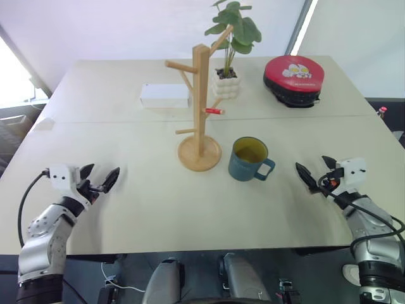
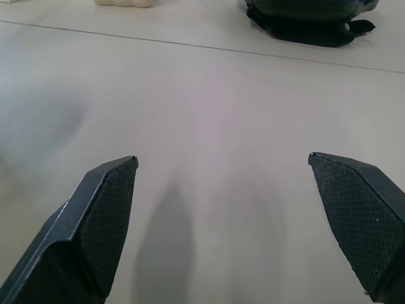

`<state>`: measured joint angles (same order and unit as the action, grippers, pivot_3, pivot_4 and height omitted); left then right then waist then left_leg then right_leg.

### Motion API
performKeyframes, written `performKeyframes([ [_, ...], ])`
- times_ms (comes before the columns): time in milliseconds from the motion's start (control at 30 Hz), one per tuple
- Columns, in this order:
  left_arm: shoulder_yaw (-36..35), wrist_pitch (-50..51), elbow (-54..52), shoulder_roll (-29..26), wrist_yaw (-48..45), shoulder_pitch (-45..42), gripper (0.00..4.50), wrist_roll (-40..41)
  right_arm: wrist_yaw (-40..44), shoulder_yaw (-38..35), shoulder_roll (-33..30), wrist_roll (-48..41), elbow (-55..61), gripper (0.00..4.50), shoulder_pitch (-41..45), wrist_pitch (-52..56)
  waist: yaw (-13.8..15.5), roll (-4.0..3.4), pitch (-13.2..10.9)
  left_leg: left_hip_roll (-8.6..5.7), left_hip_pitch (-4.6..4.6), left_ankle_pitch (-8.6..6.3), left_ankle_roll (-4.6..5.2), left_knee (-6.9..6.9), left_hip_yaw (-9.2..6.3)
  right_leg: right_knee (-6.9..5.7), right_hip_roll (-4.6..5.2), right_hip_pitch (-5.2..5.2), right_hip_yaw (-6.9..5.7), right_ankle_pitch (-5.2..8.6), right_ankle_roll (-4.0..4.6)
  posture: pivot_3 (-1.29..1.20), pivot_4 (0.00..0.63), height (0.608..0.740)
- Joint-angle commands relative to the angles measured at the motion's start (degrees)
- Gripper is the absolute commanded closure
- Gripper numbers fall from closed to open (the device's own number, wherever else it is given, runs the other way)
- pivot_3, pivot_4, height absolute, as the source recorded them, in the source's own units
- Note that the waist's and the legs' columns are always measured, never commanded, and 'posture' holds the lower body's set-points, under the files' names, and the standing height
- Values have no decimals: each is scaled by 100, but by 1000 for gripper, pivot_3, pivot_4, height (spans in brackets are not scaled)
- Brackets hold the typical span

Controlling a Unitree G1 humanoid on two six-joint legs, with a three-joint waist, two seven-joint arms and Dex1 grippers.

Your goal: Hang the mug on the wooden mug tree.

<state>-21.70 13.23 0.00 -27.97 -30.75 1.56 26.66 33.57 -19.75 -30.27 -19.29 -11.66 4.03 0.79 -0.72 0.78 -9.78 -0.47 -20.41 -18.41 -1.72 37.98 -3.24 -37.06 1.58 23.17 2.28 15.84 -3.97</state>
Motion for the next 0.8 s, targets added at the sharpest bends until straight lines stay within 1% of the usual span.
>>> performKeyframes([
  [33, -101, -42, -54, -53, -26, -59, 0, 12, -29, -90, -31, -12, 139, 20, 31, -113, 0, 0, 0, 0, 0, 0, 0, 0, 0, 0, 0, 0, 0, 0, 0, 0, 150, 740],
  [300, 316, 193, -326, -80, -330, -307, 0, 30, -119, -233, -86, -53, 566, 20, -294, -70, 5, -1, 0, -1, 0, 0, 0, 0, 0, 0, 0, -1, 0, 0, 0, 0, 150, 740],
  [533, 1279, 389, -1028, -284, -1365, -351, 0, 142, 98, -426, -131, -449, 1886, 20, -1339, 418, 8, -1, 0, -1, -2, 0, 0, -1, 0, 4, 2, -2, 1, 0, 1, 0, 150, 740],
  [600, 1618, 493, -1203, -332, -1675, -443, 0, 150, 178, -335, -58, -668, 2482, 20, -1727, 680, 8, -2, 0, 0, 0, 0, 0, -1, 0, 4, 2, -4, 2, 1, 1, 0, 150, 740],
  [700, 2009, 581, -1391, -375, -2002, -593, 0, 118, 167, -56, 79, -757, 3234, 20, -2187, 944, -6, -4, 1, 2, 0, 0, 0, -1, -2, 3, -2, -4, 1, 1, 2, 0, 150, 740],
  [800, 2411, 665, -1585, -294, -2184, -821, 0, 94, -124, 391, 349, -445, 3666, 20, -2368, 966, -10, -4, 1, 4, 2, 0, 0, 0, -2, 2, -4, -4, 2, 1, 2, 0, 150, 740],
])
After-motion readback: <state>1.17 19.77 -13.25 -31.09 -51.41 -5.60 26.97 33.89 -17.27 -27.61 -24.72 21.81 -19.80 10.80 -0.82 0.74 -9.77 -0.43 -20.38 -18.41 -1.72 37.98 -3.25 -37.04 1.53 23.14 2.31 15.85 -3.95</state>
